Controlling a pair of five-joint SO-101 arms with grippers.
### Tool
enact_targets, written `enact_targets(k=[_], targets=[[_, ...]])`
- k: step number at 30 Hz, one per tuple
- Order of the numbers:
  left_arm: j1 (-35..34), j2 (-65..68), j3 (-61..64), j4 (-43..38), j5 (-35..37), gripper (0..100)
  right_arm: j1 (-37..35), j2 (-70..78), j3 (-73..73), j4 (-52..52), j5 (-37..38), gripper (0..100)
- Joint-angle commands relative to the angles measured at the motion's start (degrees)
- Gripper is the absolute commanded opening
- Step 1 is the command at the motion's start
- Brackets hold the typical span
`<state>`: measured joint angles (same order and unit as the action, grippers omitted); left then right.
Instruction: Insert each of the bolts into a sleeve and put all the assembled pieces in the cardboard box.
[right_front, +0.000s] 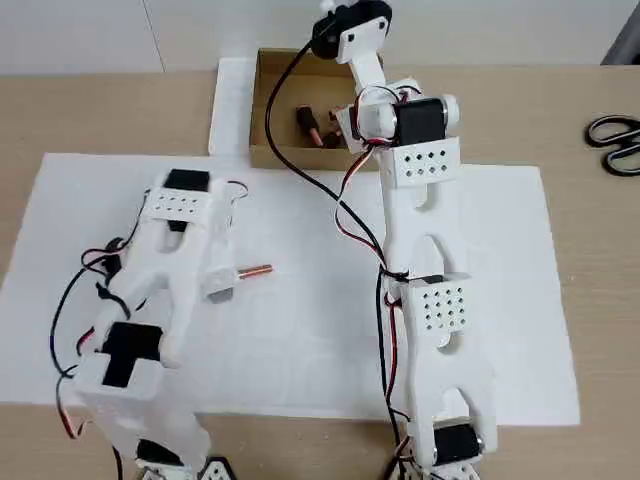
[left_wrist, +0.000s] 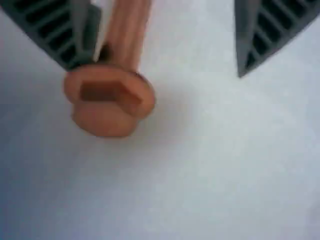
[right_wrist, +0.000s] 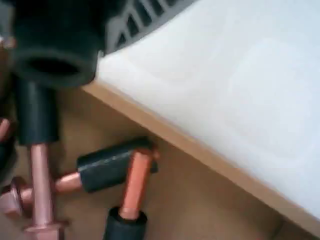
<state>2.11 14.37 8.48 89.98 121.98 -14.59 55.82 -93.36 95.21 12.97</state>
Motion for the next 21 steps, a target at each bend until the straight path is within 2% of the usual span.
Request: enact_targets(k=[1,11,13,15,17,18,21], targets=[[-0.79,-2.81,1.10,-4.13,-0.79,18,-0.13,-1.19,-2.90,-0.04,0.44,0.4],[-0.53,-2.73,8.84,-17.05,-2.64,18,-0.57,-1.01,-2.99,-0.22,0.44,0.5],[-0.53,-2.81,10.68,-18.29,-2.64,12,-0.57,-1.01,-2.99,-0.22,0.44,0.5],[-0.53,-3.25,11.47,-18.02,-2.64,0,-0.57,-1.01,-2.99,-0.22,0.44,0.5],[-0.35,-3.43,11.30,-17.58,-2.73,2,-0.48,-1.01,-2.99,-0.13,0.44,0.5],[-0.09,-3.52,10.33,-16.88,-3.16,0,-0.40,-1.01,-2.99,-0.13,0.44,0.5],[1.49,-6.77,3.56,-9.93,-5.54,1,-0.13,-1.10,-2.99,-0.13,0.44,0.5]])
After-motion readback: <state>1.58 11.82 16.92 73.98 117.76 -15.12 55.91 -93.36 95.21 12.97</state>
